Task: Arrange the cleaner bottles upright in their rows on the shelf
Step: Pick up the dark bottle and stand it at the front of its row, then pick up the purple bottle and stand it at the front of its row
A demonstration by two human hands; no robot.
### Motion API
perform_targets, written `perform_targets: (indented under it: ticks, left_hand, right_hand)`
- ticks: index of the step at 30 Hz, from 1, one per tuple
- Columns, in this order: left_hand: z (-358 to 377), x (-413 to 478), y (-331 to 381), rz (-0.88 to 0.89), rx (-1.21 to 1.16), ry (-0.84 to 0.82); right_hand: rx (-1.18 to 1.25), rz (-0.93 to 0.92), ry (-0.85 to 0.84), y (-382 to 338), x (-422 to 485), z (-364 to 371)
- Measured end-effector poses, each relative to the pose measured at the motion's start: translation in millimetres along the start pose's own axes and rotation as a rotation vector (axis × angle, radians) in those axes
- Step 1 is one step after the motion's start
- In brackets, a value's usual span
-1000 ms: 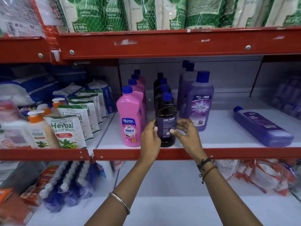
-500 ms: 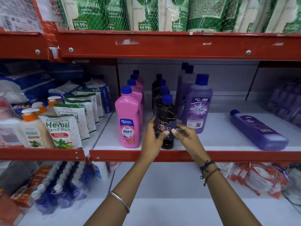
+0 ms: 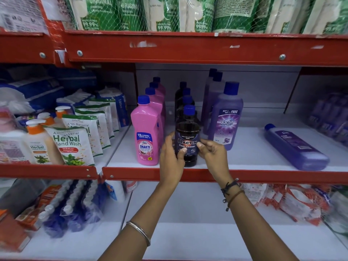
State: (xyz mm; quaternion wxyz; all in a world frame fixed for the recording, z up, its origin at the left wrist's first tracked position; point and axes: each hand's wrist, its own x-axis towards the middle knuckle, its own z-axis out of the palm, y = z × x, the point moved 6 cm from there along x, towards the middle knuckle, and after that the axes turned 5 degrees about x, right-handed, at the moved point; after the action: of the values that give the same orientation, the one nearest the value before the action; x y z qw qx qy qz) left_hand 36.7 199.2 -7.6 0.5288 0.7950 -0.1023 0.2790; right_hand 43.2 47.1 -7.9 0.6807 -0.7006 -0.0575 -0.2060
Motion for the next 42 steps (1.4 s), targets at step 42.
perform_targets:
  ticks: [42]
  left_hand:
    - [321,-33,127,-0.509,-0.475,-0.514]
  right_hand:
    - [-0.065,0.240,0.232,32,62,-347]
